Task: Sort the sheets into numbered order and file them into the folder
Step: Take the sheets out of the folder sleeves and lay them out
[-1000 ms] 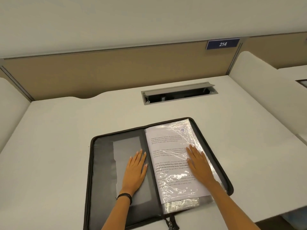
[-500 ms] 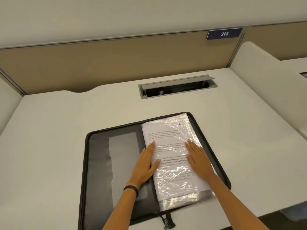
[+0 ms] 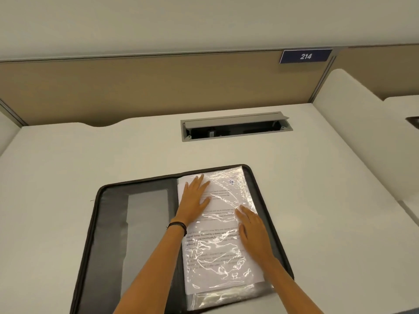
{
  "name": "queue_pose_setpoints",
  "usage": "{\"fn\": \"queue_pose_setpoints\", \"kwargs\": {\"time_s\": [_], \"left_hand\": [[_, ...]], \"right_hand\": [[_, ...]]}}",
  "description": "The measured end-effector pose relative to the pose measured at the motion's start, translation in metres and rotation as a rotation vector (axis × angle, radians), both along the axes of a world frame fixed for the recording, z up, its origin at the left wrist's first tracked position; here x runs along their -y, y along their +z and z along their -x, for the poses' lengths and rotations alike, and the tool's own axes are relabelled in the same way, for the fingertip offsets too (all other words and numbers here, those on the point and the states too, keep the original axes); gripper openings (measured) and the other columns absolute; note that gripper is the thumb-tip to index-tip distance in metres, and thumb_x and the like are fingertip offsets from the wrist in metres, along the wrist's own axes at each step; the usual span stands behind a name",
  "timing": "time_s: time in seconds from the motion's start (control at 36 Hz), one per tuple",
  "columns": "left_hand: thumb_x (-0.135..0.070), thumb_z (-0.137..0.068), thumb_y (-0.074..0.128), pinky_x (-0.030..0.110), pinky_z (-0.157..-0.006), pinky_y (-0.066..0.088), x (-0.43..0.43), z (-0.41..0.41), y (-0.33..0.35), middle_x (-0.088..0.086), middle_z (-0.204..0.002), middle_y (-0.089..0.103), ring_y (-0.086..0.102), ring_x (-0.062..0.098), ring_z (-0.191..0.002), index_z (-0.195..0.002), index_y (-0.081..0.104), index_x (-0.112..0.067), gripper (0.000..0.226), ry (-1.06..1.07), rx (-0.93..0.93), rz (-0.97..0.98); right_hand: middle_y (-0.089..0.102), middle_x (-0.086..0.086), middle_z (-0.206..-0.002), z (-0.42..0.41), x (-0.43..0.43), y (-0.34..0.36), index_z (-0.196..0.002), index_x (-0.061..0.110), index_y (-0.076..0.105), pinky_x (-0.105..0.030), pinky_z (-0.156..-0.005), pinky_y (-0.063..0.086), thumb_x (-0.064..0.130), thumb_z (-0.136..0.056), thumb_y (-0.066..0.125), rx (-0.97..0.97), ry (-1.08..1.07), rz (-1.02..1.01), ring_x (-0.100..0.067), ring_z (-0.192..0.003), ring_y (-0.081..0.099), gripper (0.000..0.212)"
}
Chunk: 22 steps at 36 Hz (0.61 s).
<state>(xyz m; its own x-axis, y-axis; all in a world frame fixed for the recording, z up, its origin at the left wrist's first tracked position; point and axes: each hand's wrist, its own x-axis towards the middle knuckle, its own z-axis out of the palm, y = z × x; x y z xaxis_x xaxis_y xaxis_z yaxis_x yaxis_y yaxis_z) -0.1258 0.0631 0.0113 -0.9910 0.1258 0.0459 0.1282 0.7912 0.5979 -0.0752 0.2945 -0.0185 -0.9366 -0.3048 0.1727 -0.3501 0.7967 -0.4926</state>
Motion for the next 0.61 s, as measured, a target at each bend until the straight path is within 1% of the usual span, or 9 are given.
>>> {"fn": "queue_pose_setpoints", "kwargs": {"time_s": [0.06, 0.11, 0.17, 0.28, 0.33, 0.39, 0.47, 0.56, 0.61], "left_hand": [[-0.054, -0.097, 0.034, 0.036, -0.115, -0.014, -0.005, 0.000, -0.005, -0.001, -0.159, -0.002, -0.009, 0.013, -0.145, -0.152, 0.017, -0.020, 0.067, 0.040, 0.038, 0.058], [-0.076, -0.084, 0.003, 0.033, -0.113, -0.020, -0.010, -0.003, -0.013, -0.002, -0.158, -0.009, -0.017, 0.011, -0.142, -0.152, 0.008, -0.021, 0.088, 0.073, 0.046, 0.130], [-0.078, -0.076, -0.014, 0.030, -0.111, -0.024, -0.014, -0.006, -0.020, -0.004, -0.157, -0.012, -0.018, 0.011, -0.142, -0.152, 0.005, -0.022, 0.097, 0.100, 0.042, 0.179], [-0.076, -0.078, -0.015, 0.027, -0.109, -0.027, -0.014, -0.007, -0.021, -0.006, -0.156, -0.013, -0.015, 0.012, -0.145, -0.152, 0.004, -0.023, 0.093, 0.120, 0.040, 0.212], [-0.075, -0.080, -0.013, 0.028, -0.110, -0.026, -0.015, -0.008, -0.022, -0.006, -0.157, -0.012, -0.015, 0.012, -0.145, -0.152, 0.004, -0.023, 0.090, 0.120, 0.035, 0.223], [-0.073, -0.083, -0.010, 0.030, -0.112, -0.024, -0.015, -0.008, -0.024, -0.006, -0.158, -0.009, -0.014, 0.012, -0.145, -0.152, 0.004, -0.023, 0.086, 0.122, 0.027, 0.221], [-0.071, -0.085, -0.007, 0.031, -0.114, -0.021, -0.015, -0.007, -0.025, -0.006, -0.157, -0.009, -0.013, 0.012, -0.146, -0.152, 0.005, -0.024, 0.083, 0.123, 0.023, 0.229], [-0.070, -0.086, -0.006, 0.031, -0.115, -0.020, -0.015, -0.007, -0.025, -0.007, -0.157, -0.008, -0.012, 0.012, -0.146, -0.152, 0.006, -0.024, 0.081, 0.127, 0.014, 0.237], [-0.067, -0.090, 0.000, 0.031, -0.115, -0.019, -0.015, -0.007, -0.027, -0.008, -0.158, -0.006, -0.011, 0.010, -0.146, -0.152, 0.008, -0.025, 0.076, 0.135, 0.007, 0.235]], "right_hand": [[0.057, 0.001, -0.124, 0.011, 0.001, 0.008, -0.117, 0.016, 0.062, -0.023, -0.101, 0.033, 0.019, -0.090, 0.029, -0.036, -0.002, 0.029, -0.015, -0.114, 0.050, 0.042], [0.058, 0.000, -0.110, 0.026, 0.003, 0.016, -0.106, 0.014, 0.064, -0.027, -0.090, 0.042, 0.014, -0.086, 0.031, -0.016, -0.006, 0.058, -0.016, -0.098, 0.053, 0.039], [0.059, -0.003, -0.104, 0.045, 0.005, 0.023, -0.104, 0.009, 0.066, -0.032, -0.086, 0.047, 0.010, -0.089, 0.037, 0.030, -0.010, 0.078, -0.017, -0.092, 0.055, 0.033], [0.062, -0.007, -0.110, 0.079, 0.016, 0.037, -0.109, 0.004, 0.065, -0.029, -0.090, 0.047, 0.001, -0.090, 0.048, 0.038, 0.062, 0.093, -0.018, -0.099, 0.057, 0.026], [0.060, -0.009, -0.121, 0.092, 0.021, 0.038, -0.114, 0.005, 0.063, -0.034, -0.098, 0.044, 0.001, -0.088, 0.050, 0.012, 0.130, 0.068, -0.021, -0.110, 0.056, 0.029], [0.052, -0.010, -0.135, 0.103, 0.026, 0.035, -0.122, 0.006, 0.060, -0.038, -0.109, 0.034, 0.006, -0.090, 0.050, 0.041, 0.182, 0.030, -0.023, -0.124, 0.048, 0.033], [0.038, -0.012, -0.148, 0.111, 0.029, 0.026, -0.133, 0.008, 0.051, -0.045, -0.115, 0.025, 0.014, -0.094, 0.048, 0.070, 0.234, -0.030, -0.024, -0.134, 0.039, 0.040], [0.025, -0.009, -0.154, 0.112, 0.026, 0.014, -0.143, 0.012, 0.039, -0.042, -0.118, 0.010, 0.032, -0.097, 0.035, 0.097, 0.230, -0.059, -0.020, -0.141, 0.027, 0.050], [0.021, -0.004, -0.155, 0.112, 0.024, 0.007, -0.146, 0.014, 0.032, -0.040, -0.119, 0.009, 0.042, -0.095, 0.025, 0.090, 0.224, -0.066, -0.017, -0.143, 0.019, 0.058]]}}
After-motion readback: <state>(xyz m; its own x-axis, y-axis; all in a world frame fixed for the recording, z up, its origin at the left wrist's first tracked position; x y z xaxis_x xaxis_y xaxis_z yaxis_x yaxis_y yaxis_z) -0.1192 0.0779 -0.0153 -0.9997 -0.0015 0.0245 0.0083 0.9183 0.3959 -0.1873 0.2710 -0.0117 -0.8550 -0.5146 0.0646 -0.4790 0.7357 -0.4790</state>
